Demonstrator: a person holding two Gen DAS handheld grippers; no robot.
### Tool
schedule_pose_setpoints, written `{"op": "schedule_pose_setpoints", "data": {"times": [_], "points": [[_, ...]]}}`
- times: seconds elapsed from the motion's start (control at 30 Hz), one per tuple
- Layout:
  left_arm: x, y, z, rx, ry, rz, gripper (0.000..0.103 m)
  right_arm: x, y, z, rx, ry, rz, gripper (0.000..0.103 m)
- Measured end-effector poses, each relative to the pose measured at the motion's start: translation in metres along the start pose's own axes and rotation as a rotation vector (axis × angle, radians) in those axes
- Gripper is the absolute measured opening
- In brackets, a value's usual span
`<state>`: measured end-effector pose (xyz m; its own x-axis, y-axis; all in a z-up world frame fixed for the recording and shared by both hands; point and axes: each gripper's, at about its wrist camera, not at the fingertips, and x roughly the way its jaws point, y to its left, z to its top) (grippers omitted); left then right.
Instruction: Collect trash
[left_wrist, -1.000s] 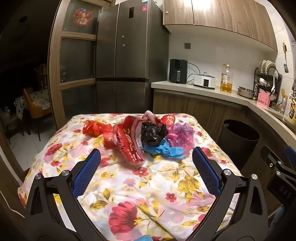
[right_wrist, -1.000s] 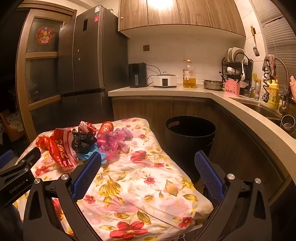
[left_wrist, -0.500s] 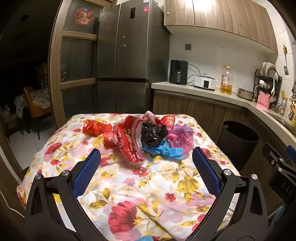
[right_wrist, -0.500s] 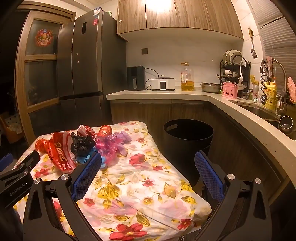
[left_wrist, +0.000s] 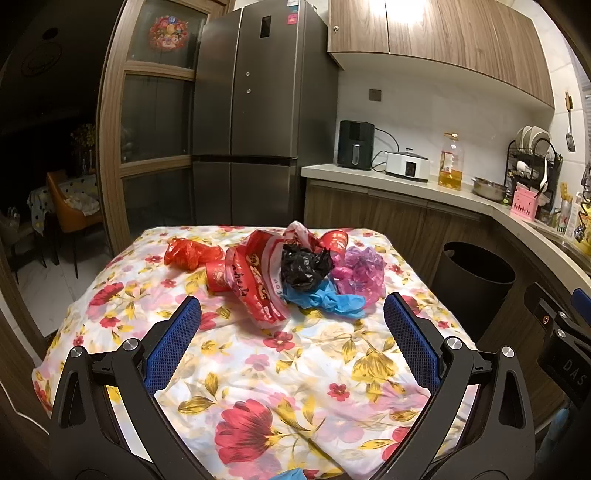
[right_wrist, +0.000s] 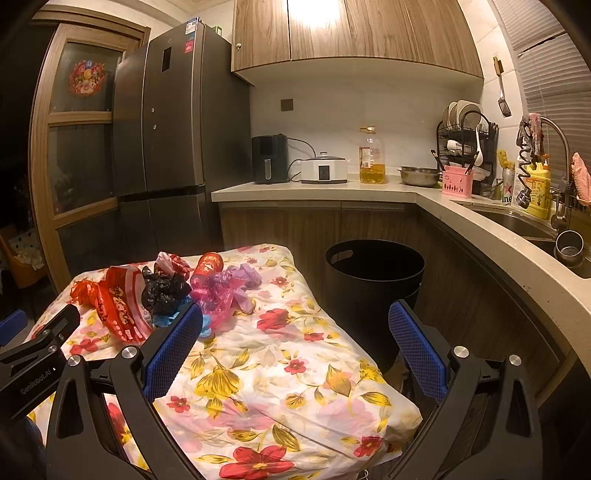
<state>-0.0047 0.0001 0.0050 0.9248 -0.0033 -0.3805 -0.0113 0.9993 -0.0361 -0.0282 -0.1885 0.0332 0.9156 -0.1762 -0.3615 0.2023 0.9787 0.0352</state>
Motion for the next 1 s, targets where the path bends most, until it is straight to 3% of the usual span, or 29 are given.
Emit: {"op": "schedule_pose_setpoints", "data": {"times": [1.0], "points": [[-0.0002,0.0021,-0.0008,-0.008,-0.004,-0.004,0.097,-0.0032,0.0009,0.0009,0.003,-0.007,-0.004,0.098]]}}
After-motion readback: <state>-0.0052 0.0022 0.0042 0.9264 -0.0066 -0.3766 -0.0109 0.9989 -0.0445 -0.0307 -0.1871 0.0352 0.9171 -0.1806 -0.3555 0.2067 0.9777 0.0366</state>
